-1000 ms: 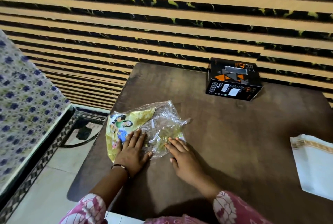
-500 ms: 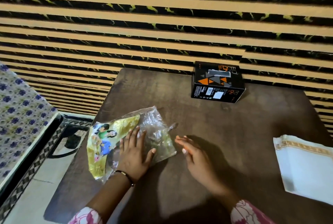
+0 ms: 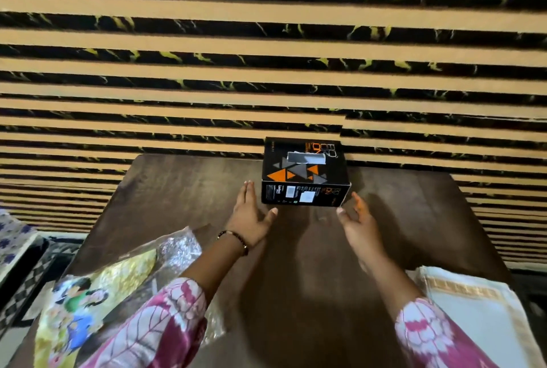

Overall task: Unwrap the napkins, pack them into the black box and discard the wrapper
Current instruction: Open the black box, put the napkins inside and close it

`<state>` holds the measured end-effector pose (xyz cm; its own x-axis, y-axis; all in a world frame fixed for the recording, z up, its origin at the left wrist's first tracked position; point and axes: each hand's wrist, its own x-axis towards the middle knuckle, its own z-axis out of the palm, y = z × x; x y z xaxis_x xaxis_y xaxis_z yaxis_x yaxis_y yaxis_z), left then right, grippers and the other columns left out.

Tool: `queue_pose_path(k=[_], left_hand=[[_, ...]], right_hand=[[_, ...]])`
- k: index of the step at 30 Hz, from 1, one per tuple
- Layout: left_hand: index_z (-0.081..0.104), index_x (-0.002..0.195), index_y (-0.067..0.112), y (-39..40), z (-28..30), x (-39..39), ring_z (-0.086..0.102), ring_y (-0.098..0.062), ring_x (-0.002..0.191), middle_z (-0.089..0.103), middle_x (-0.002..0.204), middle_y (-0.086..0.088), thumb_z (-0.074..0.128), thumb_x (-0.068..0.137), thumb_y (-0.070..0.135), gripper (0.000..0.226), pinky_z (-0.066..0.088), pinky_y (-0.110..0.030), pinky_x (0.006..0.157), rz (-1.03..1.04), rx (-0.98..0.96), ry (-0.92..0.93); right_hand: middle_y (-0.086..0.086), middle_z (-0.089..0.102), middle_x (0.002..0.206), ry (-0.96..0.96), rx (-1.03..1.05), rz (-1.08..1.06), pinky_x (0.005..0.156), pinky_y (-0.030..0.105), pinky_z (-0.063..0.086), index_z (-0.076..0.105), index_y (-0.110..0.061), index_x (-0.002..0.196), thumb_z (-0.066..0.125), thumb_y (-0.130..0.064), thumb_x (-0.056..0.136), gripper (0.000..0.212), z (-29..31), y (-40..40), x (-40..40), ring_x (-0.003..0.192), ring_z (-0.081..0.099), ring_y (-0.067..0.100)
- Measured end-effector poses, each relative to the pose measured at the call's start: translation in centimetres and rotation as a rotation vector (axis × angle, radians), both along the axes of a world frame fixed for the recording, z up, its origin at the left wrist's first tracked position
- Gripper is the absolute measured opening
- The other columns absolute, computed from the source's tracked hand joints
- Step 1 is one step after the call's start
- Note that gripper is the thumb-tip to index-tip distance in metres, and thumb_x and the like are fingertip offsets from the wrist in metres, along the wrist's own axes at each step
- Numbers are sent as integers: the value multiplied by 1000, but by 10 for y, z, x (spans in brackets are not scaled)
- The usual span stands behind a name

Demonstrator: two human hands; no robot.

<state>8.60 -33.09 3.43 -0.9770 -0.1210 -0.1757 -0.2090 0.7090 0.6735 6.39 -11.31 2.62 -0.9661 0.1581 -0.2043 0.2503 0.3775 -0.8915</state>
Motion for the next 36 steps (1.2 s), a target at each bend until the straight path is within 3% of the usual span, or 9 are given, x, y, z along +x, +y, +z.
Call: queue_pose_path(k=[3,7,11,15,20,24,29,31,36], left_hand=[[-4,147,11,11,-1,-17,13,-25,145,5,159,-9,51,90,40,84,19,-36,116,19,23,-28],[1,148,16,18,-2,-22,45,-31,126,31,148,-14,54,90,29,80,40,-42,106,38,61,-44],[14,146,18,14,1,-14,55,-30,113,45,137,-17,52,89,19,69,43,-28,90,24,52,16],[9,147,15,20,1,13,51,-29,120,32,148,-12,55,85,16,77,41,-27,95,-6,57,35],[0,147,11,18,5,5,10,-31,144,-1,157,-11,61,80,17,91,19,-52,116,58,3,117],[7,148,21,3,17,-46,16,-36,142,8,156,-14,65,77,21,92,23,-54,114,100,-34,55],[42,128,24,-26,-40,-97,57,-31,110,59,123,-13,58,61,41,71,50,-48,94,146,132,-69],[43,127,28,-24,-48,-82,57,-31,111,59,121,-11,56,60,46,71,50,-49,94,148,114,-37],[34,135,26,1,-7,11,56,-28,111,54,125,-11,61,72,21,70,49,-46,96,109,159,-6]], right_hand=[[7,39,148,-12,-102,-38,107,43,33,24,-33,144,56,-26,90,63,-5,6,-19,134,39,27],[1,36,149,-33,-242,4,107,41,34,30,-33,141,56,-20,90,59,-8,6,-32,133,39,21],[0,40,146,-26,-302,18,104,32,33,35,-24,140,53,-13,91,53,-6,12,-24,132,39,17],[-5,45,140,-57,-294,89,102,28,33,41,-22,137,52,-11,92,48,-5,14,6,130,40,13],[2,46,142,-104,-288,75,101,27,32,40,-19,137,53,-11,91,48,-3,19,34,130,42,16],[3,44,144,-128,-288,138,99,25,31,39,-19,138,53,-15,92,48,12,13,29,131,41,17],[2,45,142,-171,-305,140,92,26,31,36,-19,140,53,-19,92,51,25,-2,19,123,45,15],[2,48,139,-167,-323,122,89,26,33,35,-18,140,52,-16,92,51,28,-1,24,115,48,13],[4,42,145,-179,-332,86,97,28,33,35,-18,141,53,-15,92,53,27,12,53,131,41,20]])
